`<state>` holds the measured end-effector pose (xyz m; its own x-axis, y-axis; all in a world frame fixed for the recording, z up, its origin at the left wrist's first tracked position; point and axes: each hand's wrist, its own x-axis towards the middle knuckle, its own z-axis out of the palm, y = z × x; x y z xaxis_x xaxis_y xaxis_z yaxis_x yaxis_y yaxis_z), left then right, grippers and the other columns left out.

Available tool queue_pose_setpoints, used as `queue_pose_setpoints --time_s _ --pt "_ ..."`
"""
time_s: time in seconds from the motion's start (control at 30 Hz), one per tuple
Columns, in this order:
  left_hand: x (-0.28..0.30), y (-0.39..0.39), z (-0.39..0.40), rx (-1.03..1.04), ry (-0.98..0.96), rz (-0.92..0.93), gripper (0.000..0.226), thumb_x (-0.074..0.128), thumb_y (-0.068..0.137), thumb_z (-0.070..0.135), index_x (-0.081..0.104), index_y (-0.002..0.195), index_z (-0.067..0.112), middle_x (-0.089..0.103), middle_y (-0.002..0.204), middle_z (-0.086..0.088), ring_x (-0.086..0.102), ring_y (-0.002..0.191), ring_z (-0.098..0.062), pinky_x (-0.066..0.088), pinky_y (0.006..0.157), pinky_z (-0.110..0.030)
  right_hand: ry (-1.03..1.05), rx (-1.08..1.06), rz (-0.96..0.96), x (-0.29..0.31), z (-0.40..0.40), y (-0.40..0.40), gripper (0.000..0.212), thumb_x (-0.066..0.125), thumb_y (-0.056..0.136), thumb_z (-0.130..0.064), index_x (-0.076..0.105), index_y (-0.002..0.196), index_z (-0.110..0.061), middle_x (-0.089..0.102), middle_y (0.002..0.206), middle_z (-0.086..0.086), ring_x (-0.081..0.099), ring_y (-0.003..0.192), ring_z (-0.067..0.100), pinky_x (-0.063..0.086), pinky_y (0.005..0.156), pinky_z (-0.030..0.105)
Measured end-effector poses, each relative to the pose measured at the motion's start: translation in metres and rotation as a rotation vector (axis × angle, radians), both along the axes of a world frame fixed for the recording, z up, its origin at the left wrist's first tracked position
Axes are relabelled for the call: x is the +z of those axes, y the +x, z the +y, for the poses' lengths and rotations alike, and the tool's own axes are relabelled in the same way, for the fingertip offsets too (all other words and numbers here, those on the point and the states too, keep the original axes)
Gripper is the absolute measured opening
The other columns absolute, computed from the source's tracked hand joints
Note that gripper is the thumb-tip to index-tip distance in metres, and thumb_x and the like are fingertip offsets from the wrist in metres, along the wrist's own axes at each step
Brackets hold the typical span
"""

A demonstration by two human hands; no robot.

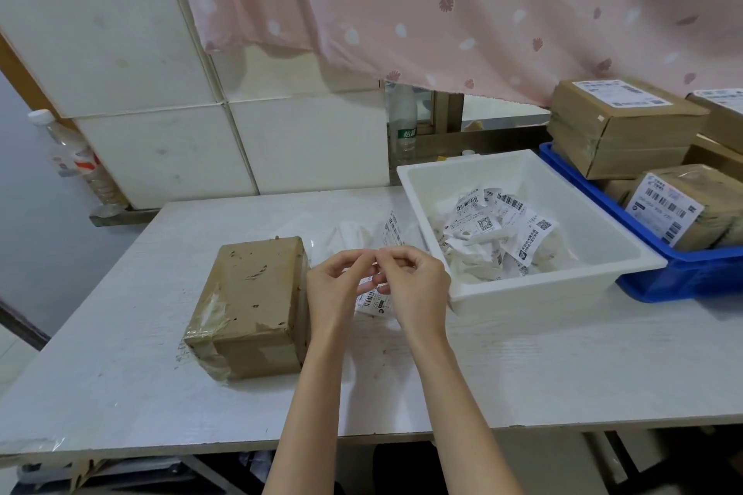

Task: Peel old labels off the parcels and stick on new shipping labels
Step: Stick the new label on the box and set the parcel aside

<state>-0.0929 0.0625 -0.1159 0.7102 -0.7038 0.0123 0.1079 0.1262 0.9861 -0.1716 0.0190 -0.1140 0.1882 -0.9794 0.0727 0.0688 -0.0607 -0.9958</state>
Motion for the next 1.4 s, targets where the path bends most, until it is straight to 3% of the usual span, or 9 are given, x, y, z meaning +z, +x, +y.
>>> queue_pose_setpoints --time_s 0.13,0.33,0.47,0.53,0.7,0.8,0.97,1.27,1.4 --pt "0.0002 -0.0002 -0.0018 0.016 0.011 -0.012 0.01 0.066 0.087 0.001 0.075 0.084 0.002 0.07 0.077 -0.018 0.068 0.077 -0.026 0.058 0.065 -0.03 0.015 0.023 -0.026 0.0018 0.0008 -0.002 0.009 0.067 0.089 -0.005 0.073 0.084 0.0 0.068 0.06 0.0 0.065 0.052 0.009 0.055 0.053 0.024" --pt "0.0022 -0.001 -0.0009 0.009 -0.001 0.011 0.004 0.072 0.083 0.006 0.075 0.082 0.005 0.069 0.078 -0.019 0.068 0.076 -0.025 0.058 0.063 -0.031 0.024 0.042 -0.046 0.0036 0.0019 -0.0029 0.013 0.062 0.089 0.0 0.072 0.082 0.001 0.067 0.055 -0.003 0.063 0.049 0.007 0.052 0.05 0.02" --pt "0.0038 -0.0004 -0.0009 0.001 -0.001 0.022 0.014 0.075 0.072 0.019 0.076 0.08 0.008 0.069 0.078 -0.02 0.068 0.076 -0.025 0.059 0.066 -0.035 0.026 0.047 -0.048 0.0038 0.0019 -0.0034 0.014 0.062 0.09 0.0 0.073 0.082 0.0 0.068 0.059 0.002 0.064 0.052 0.01 0.054 0.051 0.022" --pt "0.0041 0.0005 -0.0014 0.01 0.01 0.03 0.005 0.075 0.079 0.011 0.075 0.08 0.006 0.068 0.079 -0.019 0.068 0.079 -0.026 0.059 0.067 -0.035 0.023 0.053 -0.041 0.0034 0.0018 -0.0034 0.014 0.062 0.09 0.0 0.074 0.082 -0.001 0.069 0.063 0.006 0.064 0.053 0.012 0.054 0.052 0.023" --pt "0.0039 0.0005 -0.0027 0.038 0.042 0.029 0.007 0.069 0.084 0.003 0.074 0.084 -0.002 0.067 0.089 -0.033 0.067 0.078 -0.027 0.059 0.065 -0.032 -0.009 0.067 0.005 0.002 0.0008 -0.0034 0.015 0.062 0.091 -0.004 0.075 0.084 -0.004 0.07 0.066 0.007 0.067 0.057 0.017 0.056 0.053 0.026" --pt "0.0035 0.0 -0.0048 0.046 0.051 0.032 0.007 0.07 0.084 0.004 0.074 0.083 -0.001 0.067 0.083 -0.031 0.067 0.077 -0.027 0.059 0.065 -0.033 -0.044 0.071 0.038 0.0024 0.0002 -0.0039 0.017 0.06 0.093 -0.005 0.074 0.084 -0.006 0.07 0.066 0.006 0.068 0.059 0.021 0.059 0.057 0.033" --pt "0.0037 -0.0029 -0.0055 0.048 0.047 0.05 0.011 0.075 0.082 0.009 0.073 0.086 -0.001 0.068 0.079 -0.019 0.068 0.076 -0.023 0.06 0.068 -0.036 -0.059 0.069 0.06 0.0053 0.0004 -0.0052 0.02 0.056 0.092 -0.002 0.074 0.082 -0.004 0.07 0.064 0.001 0.068 0.058 0.015 0.06 0.062 0.039" --pt "0.0049 -0.0045 -0.0034 0.059 0.032 0.04 0.005 0.07 0.084 0.004 0.073 0.086 0.0 0.07 0.09 -0.023 0.069 0.081 -0.025 0.056 0.06 -0.028 -0.036 0.069 0.053 0.0083 0.0028 -0.0056 0.024 0.054 0.089 0.003 0.075 0.086 -0.009 0.071 0.066 0.001 0.07 0.06 0.016 0.061 0.064 0.041" --pt "0.0057 -0.0052 -0.0036 0.061 0.029 0.025 0.004 0.069 0.085 0.004 0.072 0.085 0.001 0.07 0.084 -0.021 0.07 0.08 -0.025 0.057 0.059 -0.028 -0.039 0.073 0.055 0.0081 0.003 -0.0054 0.02 0.057 0.088 0.001 0.075 0.085 -0.008 0.07 0.063 0.0 0.07 0.058 0.019 0.061 0.064 0.042"
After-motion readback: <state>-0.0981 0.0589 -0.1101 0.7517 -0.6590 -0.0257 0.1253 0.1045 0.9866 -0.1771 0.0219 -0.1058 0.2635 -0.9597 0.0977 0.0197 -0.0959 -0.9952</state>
